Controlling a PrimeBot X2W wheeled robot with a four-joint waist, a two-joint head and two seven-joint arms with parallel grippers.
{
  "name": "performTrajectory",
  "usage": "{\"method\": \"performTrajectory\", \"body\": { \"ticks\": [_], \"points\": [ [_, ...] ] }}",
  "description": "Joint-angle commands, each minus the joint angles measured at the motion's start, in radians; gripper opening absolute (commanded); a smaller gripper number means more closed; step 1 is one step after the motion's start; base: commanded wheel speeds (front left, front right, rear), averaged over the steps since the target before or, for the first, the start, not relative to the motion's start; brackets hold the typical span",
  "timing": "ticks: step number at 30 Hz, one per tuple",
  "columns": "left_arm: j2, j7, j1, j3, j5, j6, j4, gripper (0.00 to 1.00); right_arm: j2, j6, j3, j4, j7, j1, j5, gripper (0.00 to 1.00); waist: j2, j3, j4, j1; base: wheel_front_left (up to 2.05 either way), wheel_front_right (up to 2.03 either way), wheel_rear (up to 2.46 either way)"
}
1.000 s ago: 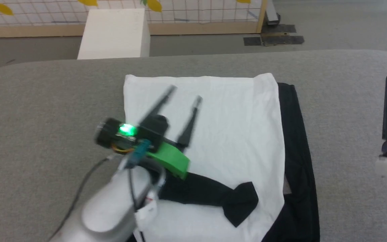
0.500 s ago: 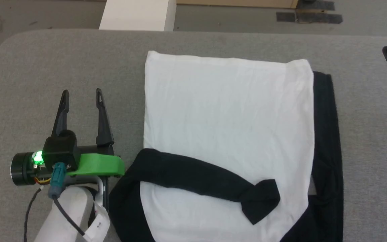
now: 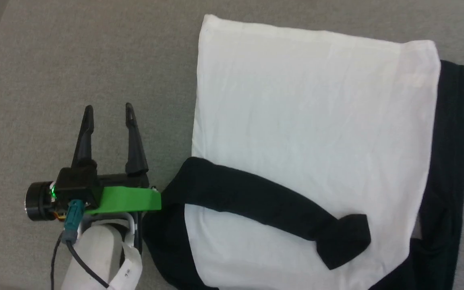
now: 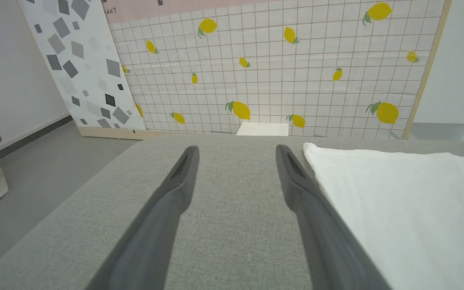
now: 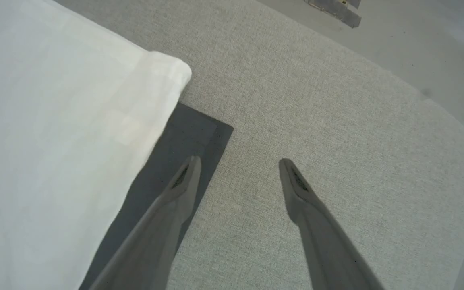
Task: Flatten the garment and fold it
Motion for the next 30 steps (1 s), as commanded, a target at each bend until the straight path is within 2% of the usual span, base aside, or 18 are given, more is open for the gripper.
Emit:
{"method": "performTrajectory", "body": {
  "ticks": [1, 5, 10, 11, 12, 17, 25, 30],
  "points": [
    [-0.014, -0.004, -0.021, 0.009, 0.016, -0.015, -0.003, 1.00, 0.012, -0.002, -0.007, 0.030, -0.006, -0.015, -0.015, 1.00, -0.0001, 0.081, 0.065, -0.0001, 0.00, 0.00, 0.00],
    [-0.039, -0.004, -0.045, 0.024, 0.032, -0.048, 0.001, 1.00, 0.027, -0.002, -0.002, 0.098, -0.029, -0.014, -0.046, 1.00, -0.0001, 0.112, 0.078, -0.0001, 0.00, 0.00, 0.00],
    [-0.054, -0.004, -0.051, 0.051, 0.051, -0.068, 0.009, 1.00, 0.047, -0.002, 0.026, 0.154, -0.056, 0.034, -0.022, 1.00, -0.0001, 0.111, 0.067, -0.0001, 0.00, 0.00, 0.00],
    [-0.056, -0.004, -0.052, 0.056, 0.055, -0.072, 0.013, 1.00, 0.047, -0.002, 0.039, 0.155, -0.058, 0.046, -0.008, 0.47, -0.0001, 0.105, 0.062, -0.0001, 0.00, 0.00, 0.00],
    [-0.057, -0.004, -0.050, 0.061, 0.058, -0.075, 0.016, 1.00, 0.045, -0.002, 0.054, 0.150, -0.062, 0.056, 0.004, 0.00, -0.0001, 0.098, 0.057, -0.0001, 0.00, 0.00, 0.00],
    [-0.058, -0.004, -0.028, 0.097, 0.076, -0.089, 0.029, 1.00, 0.011, -0.002, 0.082, 0.134, -0.174, 0.067, 0.032, 0.00, -0.0001, 0.039, 0.015, -0.0001, 0.00, 0.00, 0.00],
    [-0.052, -0.004, 0.035, 0.145, 0.092, -0.104, 0.039, 1.00, -0.041, -0.002, 0.035, 0.117, -0.473, 0.103, 0.027, 0.00, -0.0001, -0.080, -0.058, -0.0001, 0.00, 0.00, 0.00],
    [-0.051, -0.004, 0.081, 0.166, 0.099, -0.109, 0.034, 1.00, -0.056, -0.002, 0.000, 0.064, -0.617, 0.181, 0.005, 0.00, -0.0001, -0.145, -0.095, -0.0001, 0.00, 0.00, 0.00]
  ]
}}
